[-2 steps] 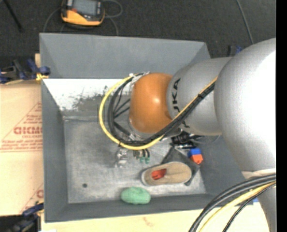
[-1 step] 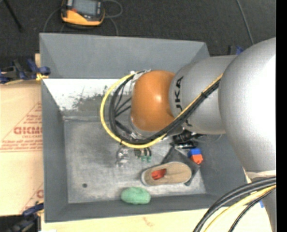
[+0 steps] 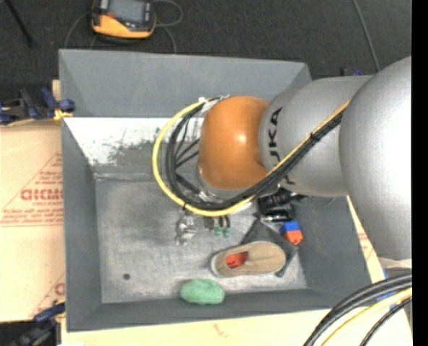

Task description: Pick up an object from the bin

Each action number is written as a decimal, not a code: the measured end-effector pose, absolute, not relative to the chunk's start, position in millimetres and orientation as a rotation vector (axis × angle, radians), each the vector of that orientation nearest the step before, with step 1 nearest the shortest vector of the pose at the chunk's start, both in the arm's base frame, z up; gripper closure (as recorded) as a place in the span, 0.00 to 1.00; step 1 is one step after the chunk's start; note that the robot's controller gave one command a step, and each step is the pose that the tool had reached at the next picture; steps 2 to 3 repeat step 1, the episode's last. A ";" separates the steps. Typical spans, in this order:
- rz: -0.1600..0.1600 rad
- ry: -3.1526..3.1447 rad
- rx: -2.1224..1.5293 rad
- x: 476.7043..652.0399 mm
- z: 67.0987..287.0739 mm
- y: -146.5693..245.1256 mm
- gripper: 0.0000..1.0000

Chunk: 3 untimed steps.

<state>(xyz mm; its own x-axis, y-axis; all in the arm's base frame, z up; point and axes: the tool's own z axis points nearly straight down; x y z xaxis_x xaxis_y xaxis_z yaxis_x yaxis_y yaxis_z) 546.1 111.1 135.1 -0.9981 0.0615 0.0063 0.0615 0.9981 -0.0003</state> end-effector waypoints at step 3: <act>-0.002 -3.139 -0.097 547.5 158.0 111.4 1.00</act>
Offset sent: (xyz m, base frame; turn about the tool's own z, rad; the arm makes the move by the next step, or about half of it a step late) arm 0.0000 -0.0001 0.0357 0.0000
